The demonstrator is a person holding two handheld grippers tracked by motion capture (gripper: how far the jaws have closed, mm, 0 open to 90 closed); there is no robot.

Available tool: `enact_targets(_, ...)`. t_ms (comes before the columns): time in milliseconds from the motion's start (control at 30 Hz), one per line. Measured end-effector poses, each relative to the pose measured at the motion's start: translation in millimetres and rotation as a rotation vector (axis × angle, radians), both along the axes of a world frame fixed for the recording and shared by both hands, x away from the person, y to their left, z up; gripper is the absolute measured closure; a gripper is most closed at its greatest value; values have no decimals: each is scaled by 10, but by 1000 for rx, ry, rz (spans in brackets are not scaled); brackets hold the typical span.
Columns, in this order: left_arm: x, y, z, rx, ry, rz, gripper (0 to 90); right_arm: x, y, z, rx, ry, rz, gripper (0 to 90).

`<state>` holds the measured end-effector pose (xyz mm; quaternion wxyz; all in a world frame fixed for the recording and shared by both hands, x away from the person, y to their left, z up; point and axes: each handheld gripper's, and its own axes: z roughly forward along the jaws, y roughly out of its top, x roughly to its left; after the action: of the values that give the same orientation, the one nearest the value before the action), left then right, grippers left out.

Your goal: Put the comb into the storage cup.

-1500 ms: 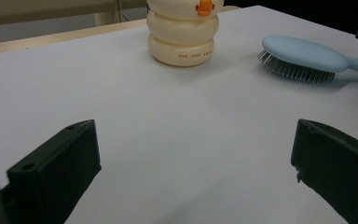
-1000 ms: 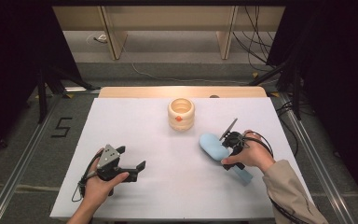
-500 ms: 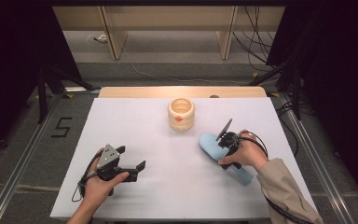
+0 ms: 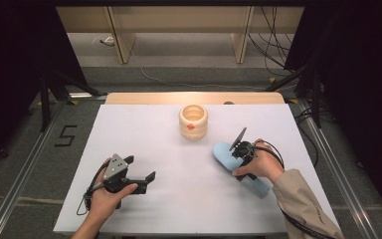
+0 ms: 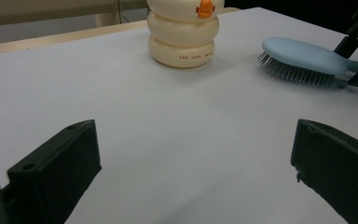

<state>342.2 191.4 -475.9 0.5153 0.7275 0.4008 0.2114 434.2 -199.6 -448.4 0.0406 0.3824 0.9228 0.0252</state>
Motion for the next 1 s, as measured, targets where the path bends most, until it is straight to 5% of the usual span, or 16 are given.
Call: enact_targets(1000, -1, 1, 2, -1, 0, -1, 9, 10, 44, -58, -12, 7, -1, 426)
